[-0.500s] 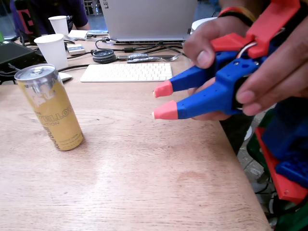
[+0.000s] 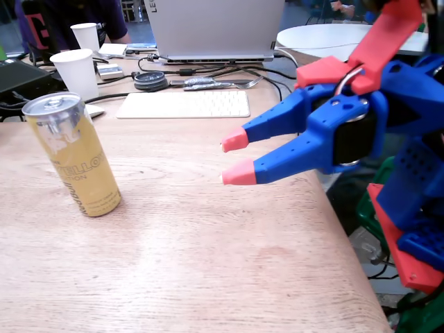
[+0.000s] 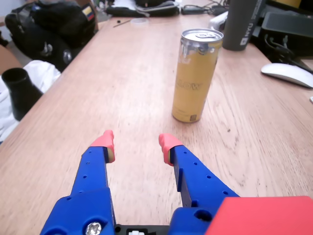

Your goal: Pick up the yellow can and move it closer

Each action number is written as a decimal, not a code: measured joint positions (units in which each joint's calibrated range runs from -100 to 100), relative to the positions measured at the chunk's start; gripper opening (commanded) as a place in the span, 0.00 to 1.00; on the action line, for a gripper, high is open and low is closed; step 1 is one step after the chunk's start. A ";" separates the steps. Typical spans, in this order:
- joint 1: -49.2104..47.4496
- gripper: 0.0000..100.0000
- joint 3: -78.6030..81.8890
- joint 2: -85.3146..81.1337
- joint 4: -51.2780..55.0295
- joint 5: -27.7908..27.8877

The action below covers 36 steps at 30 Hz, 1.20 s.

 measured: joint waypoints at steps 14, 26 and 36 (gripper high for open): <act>0.00 0.20 0.00 0.00 0.00 0.00; -1.60 0.19 0.00 0.00 0.00 0.05; 14.00 0.20 0.00 -0.17 -0.25 0.34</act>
